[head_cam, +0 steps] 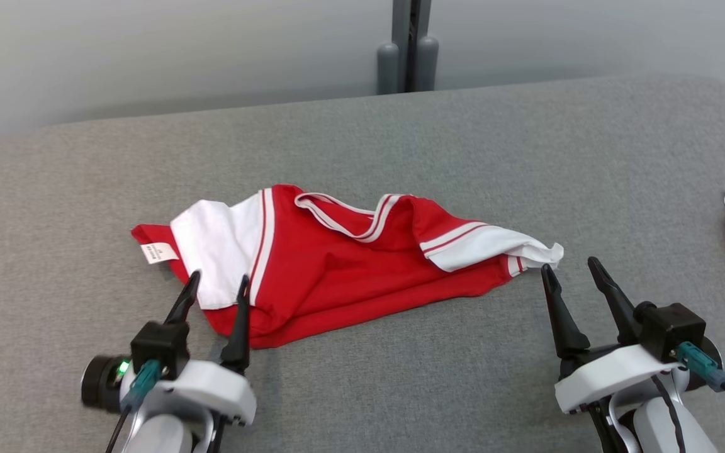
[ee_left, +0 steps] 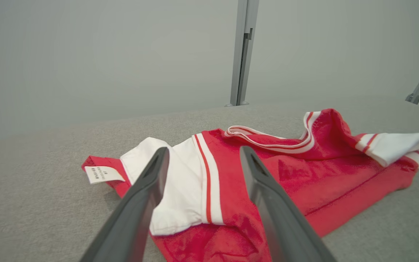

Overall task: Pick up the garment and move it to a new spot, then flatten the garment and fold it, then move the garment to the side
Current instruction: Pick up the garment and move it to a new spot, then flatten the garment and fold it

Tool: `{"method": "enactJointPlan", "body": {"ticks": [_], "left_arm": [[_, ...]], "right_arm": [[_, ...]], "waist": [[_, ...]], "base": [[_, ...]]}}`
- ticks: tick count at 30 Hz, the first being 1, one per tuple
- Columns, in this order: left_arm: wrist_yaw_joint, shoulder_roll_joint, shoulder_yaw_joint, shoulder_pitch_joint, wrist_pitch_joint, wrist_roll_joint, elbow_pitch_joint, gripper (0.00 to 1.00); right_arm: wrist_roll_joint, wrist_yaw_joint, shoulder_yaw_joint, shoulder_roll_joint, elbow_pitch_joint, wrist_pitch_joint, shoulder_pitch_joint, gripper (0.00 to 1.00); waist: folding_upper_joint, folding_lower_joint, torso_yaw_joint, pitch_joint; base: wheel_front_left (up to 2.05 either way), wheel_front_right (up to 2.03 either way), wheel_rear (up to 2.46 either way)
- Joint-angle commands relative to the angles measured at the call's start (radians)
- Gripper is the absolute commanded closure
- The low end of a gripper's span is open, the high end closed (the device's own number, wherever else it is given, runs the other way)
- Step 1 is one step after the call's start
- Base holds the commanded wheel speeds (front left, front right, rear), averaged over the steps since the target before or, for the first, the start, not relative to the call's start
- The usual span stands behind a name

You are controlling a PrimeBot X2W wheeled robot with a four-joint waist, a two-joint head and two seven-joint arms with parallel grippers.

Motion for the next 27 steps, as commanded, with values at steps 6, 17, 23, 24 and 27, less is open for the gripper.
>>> {"method": "enactJointPlan", "body": {"ticks": [6, 17, 23, 24, 27], "left_arm": [[-0.012, -0.008, 0.109, 0.153, -0.002, 0.056, -0.052, 0.0], [-0.01, -0.028, 0.211, 0.318, -0.002, 0.081, -0.123, 0.0], [-0.007, -0.03, 0.198, 0.321, -0.002, 0.068, -0.133, 0.0], [-0.005, -0.03, 0.192, 0.32, -0.002, 0.061, -0.131, 0.0], [-0.002, -0.029, 0.175, 0.306, -0.002, 0.056, -0.127, 0.0]], "right_arm": [[-0.005, 0.0, 0.011, -0.006, 0.022, 0.0, 0.04, 0.0], [-0.005, 0.0, 0.022, -0.006, 0.042, 0.0, 0.09, 0.0], [-0.009, 0.0, 0.027, -0.006, 0.041, 0.0, 0.084, 0.0], [-0.008, 0.0, 0.029, -0.006, 0.04, 0.0, 0.081, 0.0], [-0.009, 0.0, 0.033, -0.006, 0.039, 0.0, 0.074, 0.0]], "waist": [[0.0, 0.0, 0.039, -0.063], [0.0, 0.0, 0.057, -0.103], [0.0, 0.0, 0.067, -0.096], [0.0, 0.0, 0.069, -0.094], [0.0, 0.0, 0.077, -0.087]], "base": [[0.0, 0.0, 0.0], [0.0, 0.0, 0.0], [0.0, 0.0, 0.0], [0.0, 0.0, 0.0], [0.0, 0.0, 0.0]]}}
